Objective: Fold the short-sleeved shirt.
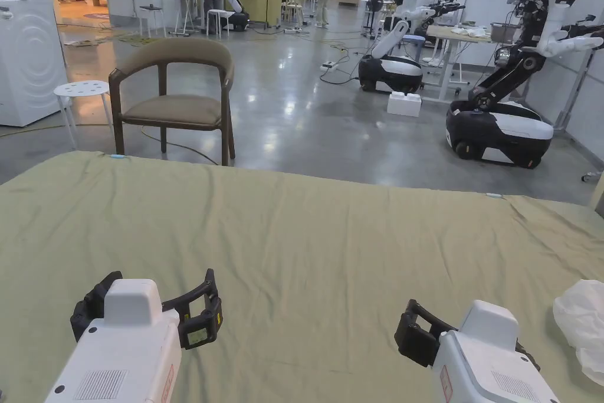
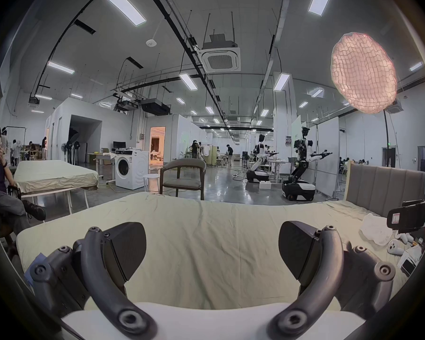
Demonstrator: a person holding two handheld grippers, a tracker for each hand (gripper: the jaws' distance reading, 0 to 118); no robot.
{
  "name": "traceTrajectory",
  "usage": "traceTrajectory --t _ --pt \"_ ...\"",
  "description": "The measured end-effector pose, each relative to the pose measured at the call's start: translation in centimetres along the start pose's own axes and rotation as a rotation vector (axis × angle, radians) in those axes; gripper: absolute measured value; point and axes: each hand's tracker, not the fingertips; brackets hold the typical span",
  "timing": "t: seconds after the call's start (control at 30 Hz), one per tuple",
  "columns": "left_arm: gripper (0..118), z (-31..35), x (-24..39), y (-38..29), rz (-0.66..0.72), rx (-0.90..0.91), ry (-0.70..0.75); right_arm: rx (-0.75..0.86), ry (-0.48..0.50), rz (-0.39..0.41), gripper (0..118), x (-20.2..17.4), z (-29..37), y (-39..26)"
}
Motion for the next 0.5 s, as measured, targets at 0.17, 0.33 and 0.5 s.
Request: traceTrajectory --t 0.17,0.33,0.5 --pt "110 -0.13 0.17 0.27 -0.026 -0.03 0.0 -0.042 -0.018 -0.014 106 -0.07 -0.37 0.14" --pt "110 -0.22 0.06 0.07 -0.011 -0.048 -0.007 -0.087 0.002 -0.016 106 -0.21 -0.58 0.34" --pt "112 -0.1 -0.1 -0.12 -0.002 -0.052 -0.018 -0.055 -0.02 0.013 106 -0.45 -0.51 0.03"
